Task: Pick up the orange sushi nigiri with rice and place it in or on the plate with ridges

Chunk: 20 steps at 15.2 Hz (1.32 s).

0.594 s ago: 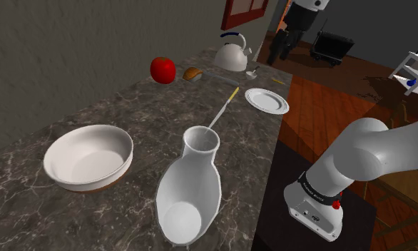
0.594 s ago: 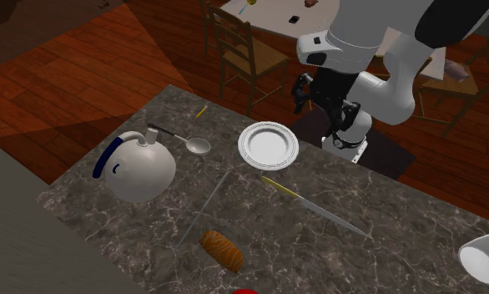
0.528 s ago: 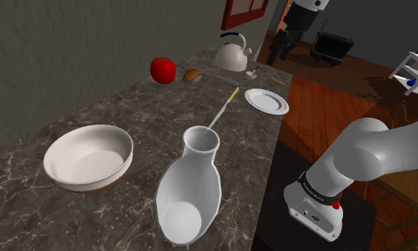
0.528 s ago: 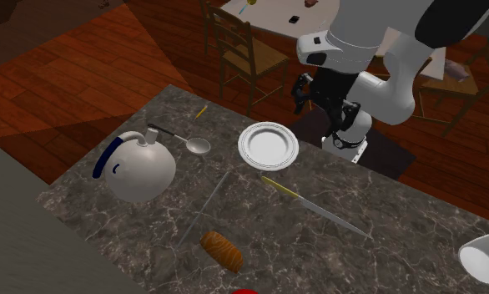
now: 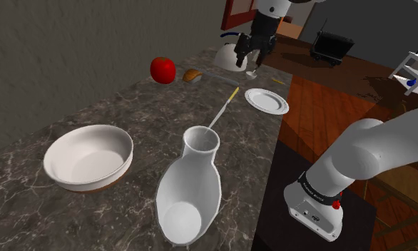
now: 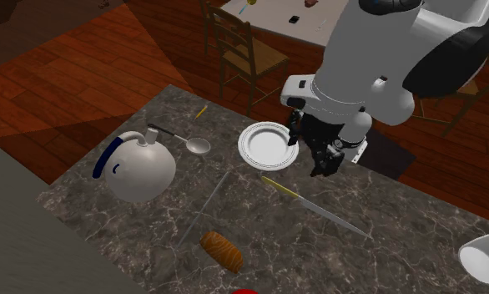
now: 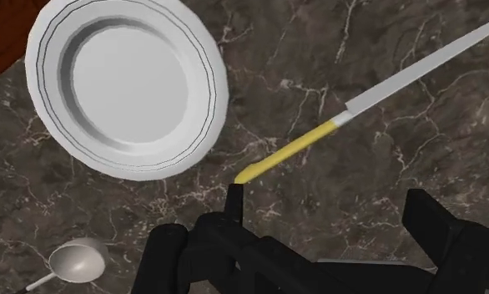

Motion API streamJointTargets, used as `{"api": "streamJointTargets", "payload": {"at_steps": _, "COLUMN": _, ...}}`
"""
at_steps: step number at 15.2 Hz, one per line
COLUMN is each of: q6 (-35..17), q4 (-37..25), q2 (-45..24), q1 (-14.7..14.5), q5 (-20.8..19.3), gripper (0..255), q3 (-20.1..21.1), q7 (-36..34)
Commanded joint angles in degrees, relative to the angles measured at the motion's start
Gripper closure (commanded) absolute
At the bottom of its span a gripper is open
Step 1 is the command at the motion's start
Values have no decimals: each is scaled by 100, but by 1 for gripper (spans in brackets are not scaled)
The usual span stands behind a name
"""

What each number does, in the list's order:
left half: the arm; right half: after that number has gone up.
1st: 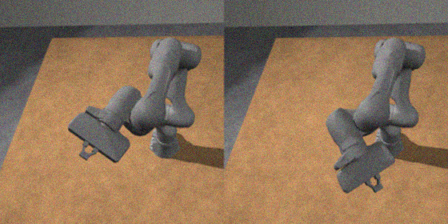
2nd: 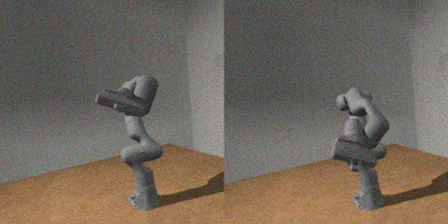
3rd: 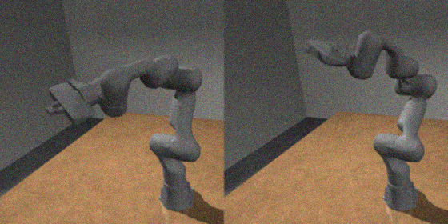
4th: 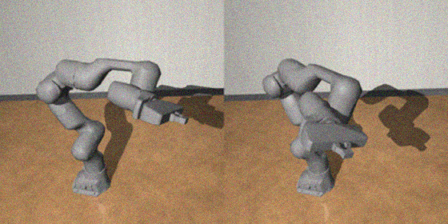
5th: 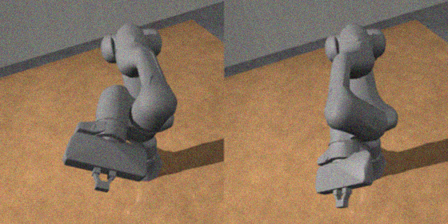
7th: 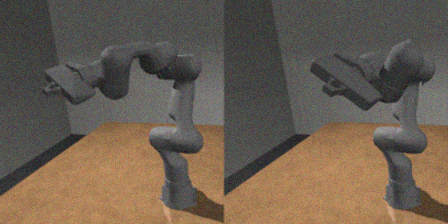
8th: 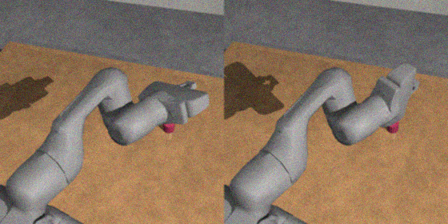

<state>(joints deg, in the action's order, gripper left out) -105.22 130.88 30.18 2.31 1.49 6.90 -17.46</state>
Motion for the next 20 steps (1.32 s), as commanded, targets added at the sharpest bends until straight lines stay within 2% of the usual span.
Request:
{"api": "streamJointTargets", "payload": {"at_steps": 1, "q6": -143, "q4": -290, "q2": -480, "q1": 92, "q5": 31, "gripper": 0, "q3": 200, "q7": -591}}
{"api": "streamJointTargets", "payload": {"at_steps": 10, "q6": -554, "q4": -1789, "q2": -2643, "q1": 403, "q5": -234, "gripper": 0, "q3": 674, "q7": -2953}}
{"api": "streamJointTargets", "payload": {"at_steps": 20, "q6": -368, "q4": -4114, "q2": -5046, "q1": 345, "q5": -586, "gripper": 0, "q3": 447, "q7": -5114}}
